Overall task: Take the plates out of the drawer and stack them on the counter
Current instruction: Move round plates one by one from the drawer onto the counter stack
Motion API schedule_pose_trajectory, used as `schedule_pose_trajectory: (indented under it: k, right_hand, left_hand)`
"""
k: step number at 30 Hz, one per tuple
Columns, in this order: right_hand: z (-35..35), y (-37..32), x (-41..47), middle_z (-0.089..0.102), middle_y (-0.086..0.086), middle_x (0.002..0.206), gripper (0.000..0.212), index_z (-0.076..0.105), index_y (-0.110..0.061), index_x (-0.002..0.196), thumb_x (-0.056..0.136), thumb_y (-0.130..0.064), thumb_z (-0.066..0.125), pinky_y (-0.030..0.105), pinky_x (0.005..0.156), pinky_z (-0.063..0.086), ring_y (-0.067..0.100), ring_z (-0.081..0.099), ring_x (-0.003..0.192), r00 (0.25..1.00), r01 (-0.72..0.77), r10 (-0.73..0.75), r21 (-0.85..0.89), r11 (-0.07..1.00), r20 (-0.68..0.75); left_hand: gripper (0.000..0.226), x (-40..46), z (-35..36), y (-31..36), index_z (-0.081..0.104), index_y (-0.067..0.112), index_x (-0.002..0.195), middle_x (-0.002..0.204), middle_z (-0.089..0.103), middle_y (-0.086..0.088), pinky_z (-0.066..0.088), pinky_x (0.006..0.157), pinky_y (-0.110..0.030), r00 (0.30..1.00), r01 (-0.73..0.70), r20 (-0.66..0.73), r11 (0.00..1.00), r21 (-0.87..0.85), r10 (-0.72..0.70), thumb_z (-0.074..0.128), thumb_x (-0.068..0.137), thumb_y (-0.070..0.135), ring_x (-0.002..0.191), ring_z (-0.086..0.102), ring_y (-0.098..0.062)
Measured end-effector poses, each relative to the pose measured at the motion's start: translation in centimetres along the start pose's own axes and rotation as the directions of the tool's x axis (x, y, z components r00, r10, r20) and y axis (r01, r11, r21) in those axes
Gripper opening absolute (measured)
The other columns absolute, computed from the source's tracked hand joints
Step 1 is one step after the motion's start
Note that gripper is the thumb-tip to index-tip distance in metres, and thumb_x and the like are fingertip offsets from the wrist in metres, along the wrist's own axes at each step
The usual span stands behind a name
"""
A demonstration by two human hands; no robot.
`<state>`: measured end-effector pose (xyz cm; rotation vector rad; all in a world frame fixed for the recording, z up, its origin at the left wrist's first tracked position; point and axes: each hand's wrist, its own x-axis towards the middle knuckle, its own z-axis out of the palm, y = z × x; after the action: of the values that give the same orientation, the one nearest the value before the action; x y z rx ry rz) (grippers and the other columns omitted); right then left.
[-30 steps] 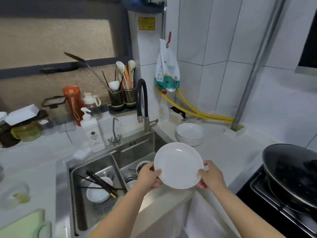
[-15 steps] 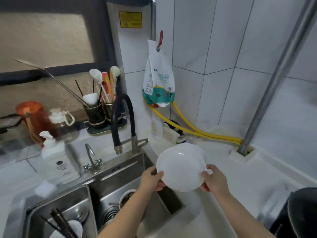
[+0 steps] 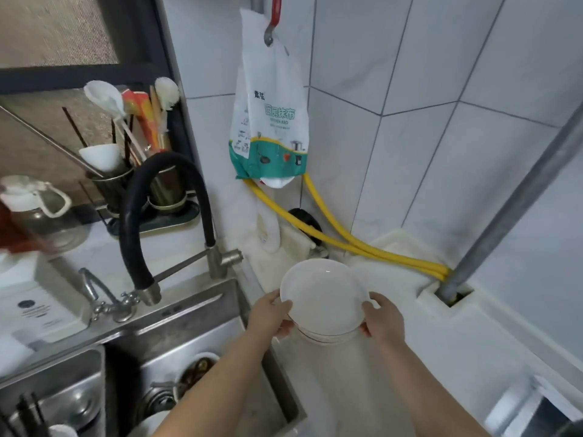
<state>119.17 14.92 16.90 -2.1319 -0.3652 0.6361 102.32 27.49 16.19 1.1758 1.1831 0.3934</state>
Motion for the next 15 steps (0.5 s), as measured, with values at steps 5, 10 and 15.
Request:
schedule_pose_trajectory:
  k: [5,10,15]
  right_hand:
    - [0.2,0.7,1.3,0.070,0.017,0.091,0.034,0.060,-0.018,0.120,0.088,-0.015,0.048,0.010,0.030,0.036,0.015,0.057,0.049,0.999,-0.039,0.038,0.045,0.998,0.023]
    - [0.2,1.1,1.7,0.063,0.008,0.067,0.032,0.062,-0.014,0.115,0.087,-0.009,0.047,0.010,0.028,0.033,0.014,0.055,0.044,0.999,-0.020,0.021,-0.005,1.000,0.048]
    - [0.3,1.6,2.4,0.065,0.006,0.066,0.033,0.063,-0.019,0.115,0.087,-0.012,0.047,0.011,0.029,0.035,0.014,0.056,0.042,0.999,-0.011,0.013,-0.034,0.999,0.049]
  left_hand:
    - [0.049,1.6,0.9,-0.7,0.047,0.016,0.137,0.101,0.067,-0.017,0.052,0.048,-0.027,1.000,0.009,-0.001,1.000,0.012,-0.009,0.059,0.090,0.015,0.061,0.065,-0.025]
    - [0.047,2.1,1.3,-1.0,0.048,0.018,0.136,0.085,0.067,-0.011,0.050,0.041,-0.023,1.000,0.009,-0.002,0.999,0.039,-0.009,0.059,0.090,0.015,0.055,0.064,-0.022]
    - [0.047,2.5,1.7,-1.4,0.048,0.021,0.137,0.088,0.067,-0.014,0.050,0.040,-0.022,1.000,0.013,0.004,0.998,0.057,-0.013,0.058,0.091,0.017,0.055,0.063,-0.023]
